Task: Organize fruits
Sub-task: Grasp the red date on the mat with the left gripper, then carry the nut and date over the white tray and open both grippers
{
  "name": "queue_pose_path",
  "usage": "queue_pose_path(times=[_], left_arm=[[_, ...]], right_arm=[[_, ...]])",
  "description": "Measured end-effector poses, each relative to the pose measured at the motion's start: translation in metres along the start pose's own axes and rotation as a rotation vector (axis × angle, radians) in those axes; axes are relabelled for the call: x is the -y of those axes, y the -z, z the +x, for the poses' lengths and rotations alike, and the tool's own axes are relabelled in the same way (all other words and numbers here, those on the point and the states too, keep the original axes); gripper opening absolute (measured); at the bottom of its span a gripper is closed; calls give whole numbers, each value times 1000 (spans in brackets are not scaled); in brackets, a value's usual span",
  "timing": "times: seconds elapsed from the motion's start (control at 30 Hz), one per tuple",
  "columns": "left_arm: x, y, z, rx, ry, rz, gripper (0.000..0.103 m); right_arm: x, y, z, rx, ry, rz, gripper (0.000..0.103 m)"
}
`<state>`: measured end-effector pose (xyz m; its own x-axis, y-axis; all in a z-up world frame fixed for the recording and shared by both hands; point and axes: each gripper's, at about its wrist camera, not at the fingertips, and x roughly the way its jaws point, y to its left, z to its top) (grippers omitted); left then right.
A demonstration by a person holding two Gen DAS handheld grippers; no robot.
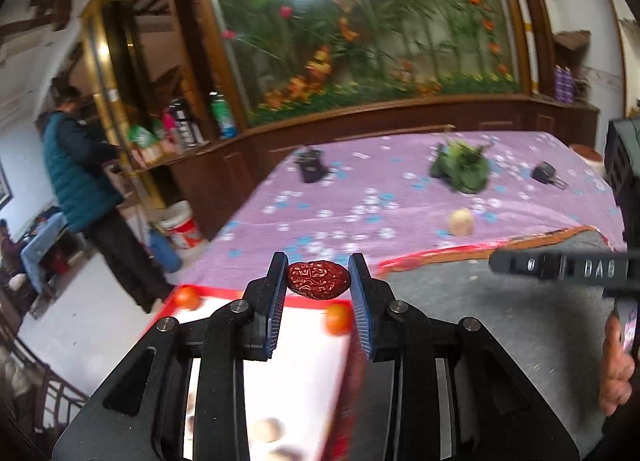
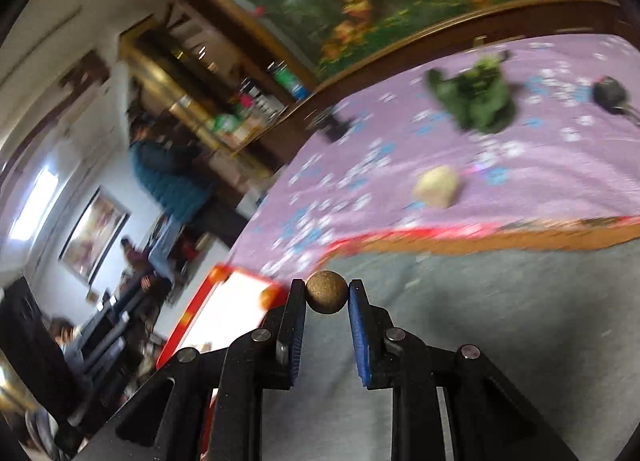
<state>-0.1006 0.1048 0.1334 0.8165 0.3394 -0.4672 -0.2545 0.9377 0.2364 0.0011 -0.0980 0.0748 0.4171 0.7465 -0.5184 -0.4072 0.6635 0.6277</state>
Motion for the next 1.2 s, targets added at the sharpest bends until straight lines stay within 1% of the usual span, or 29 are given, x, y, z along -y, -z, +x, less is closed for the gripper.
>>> queue_pose_path(times=[0.07, 0.17, 0.27, 0.47, 0.73, 0.97, 1.2], left_arm=[[-18, 5, -8, 10, -29, -14, 30], [-37, 13, -15, 13, -49, -37, 30], [-55, 19, -19, 13, -67, -63, 30], [-83, 32, -25, 15, -88, -108, 30], [-107, 46, -24, 0, -107, -147, 30], [-120, 53, -24, -10, -116, -169, 30], [-124, 58, -20, -18, -123, -176, 30]], right_arm=[[-27, 10, 13, -40, -35, -36, 21], [-57, 20, 27, -75, -70, -78, 21], [-90, 31, 40, -99, -84, -132, 21], [-127, 46, 60, -137, -103, -188, 21], [-153, 62, 81, -184, -100, -220, 21], [-164, 72, 94, -216, -103, -238, 21], [-168, 77, 105, -239, -97, -242, 21]])
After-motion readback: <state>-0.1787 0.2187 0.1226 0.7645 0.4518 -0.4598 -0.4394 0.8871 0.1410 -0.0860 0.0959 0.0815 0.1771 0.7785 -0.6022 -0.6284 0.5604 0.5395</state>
